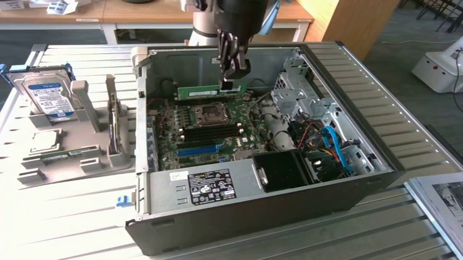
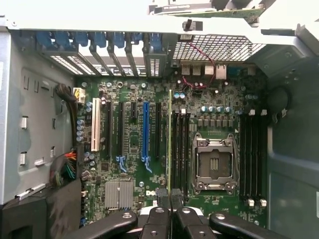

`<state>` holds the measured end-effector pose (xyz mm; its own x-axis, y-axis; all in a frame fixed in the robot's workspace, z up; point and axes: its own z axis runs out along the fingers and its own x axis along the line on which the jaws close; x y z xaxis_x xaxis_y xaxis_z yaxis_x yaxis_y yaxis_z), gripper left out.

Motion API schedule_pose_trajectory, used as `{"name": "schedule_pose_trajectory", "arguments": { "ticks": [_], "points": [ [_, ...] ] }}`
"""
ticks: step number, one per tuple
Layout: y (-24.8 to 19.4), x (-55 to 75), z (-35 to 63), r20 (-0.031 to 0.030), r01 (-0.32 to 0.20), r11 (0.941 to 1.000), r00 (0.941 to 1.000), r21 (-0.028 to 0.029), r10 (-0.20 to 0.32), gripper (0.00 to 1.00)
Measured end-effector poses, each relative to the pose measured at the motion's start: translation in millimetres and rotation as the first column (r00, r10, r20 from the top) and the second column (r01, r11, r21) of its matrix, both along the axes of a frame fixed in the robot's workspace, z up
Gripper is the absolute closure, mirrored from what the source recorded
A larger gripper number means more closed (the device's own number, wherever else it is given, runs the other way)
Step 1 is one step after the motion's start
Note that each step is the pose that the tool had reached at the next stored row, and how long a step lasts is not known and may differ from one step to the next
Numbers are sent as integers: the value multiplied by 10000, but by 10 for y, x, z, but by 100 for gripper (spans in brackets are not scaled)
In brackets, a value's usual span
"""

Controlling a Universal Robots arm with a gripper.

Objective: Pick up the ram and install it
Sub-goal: 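Insert the ram into the slot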

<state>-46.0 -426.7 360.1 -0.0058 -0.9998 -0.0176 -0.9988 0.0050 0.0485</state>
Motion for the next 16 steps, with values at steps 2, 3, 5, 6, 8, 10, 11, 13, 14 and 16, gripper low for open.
{"name": "schedule_pose_trajectory", "arguments": {
  "ticks": [2, 3, 5, 6, 8, 10, 11, 13, 14, 16],
  "points": [
    [0, 0, -33, -2, 0, 10000, 10000, 1, 0, 88],
    [0, 0, -50, -2, 0, 10000, 10000, 0, 0, 88],
    [0, 0, -86, -1, 0, 10000, 10000, 0, 0, 88],
    [0, 0, -103, 0, 0, 10000, 10000, 0, 0, 88],
    [0, 0, -136, 0, 0, 10000, 10000, 1, 0, 88],
    [0, 0, -170, 0, -1, 10000, 10000, 0, 1, 88],
    [0, 0, -187, -1, 0, 10000, 10000, 0, 0, 88],
    [0, 0, -220, -1, 0, 10000, 10000, 0, 0, 88],
    [0, 0, -237, -1, -1, 10000, 10000, 0, 1, 88],
    [0, 0, -272, -1, 0, 10000, 10000, -1, 0, 88]
  ]
}}
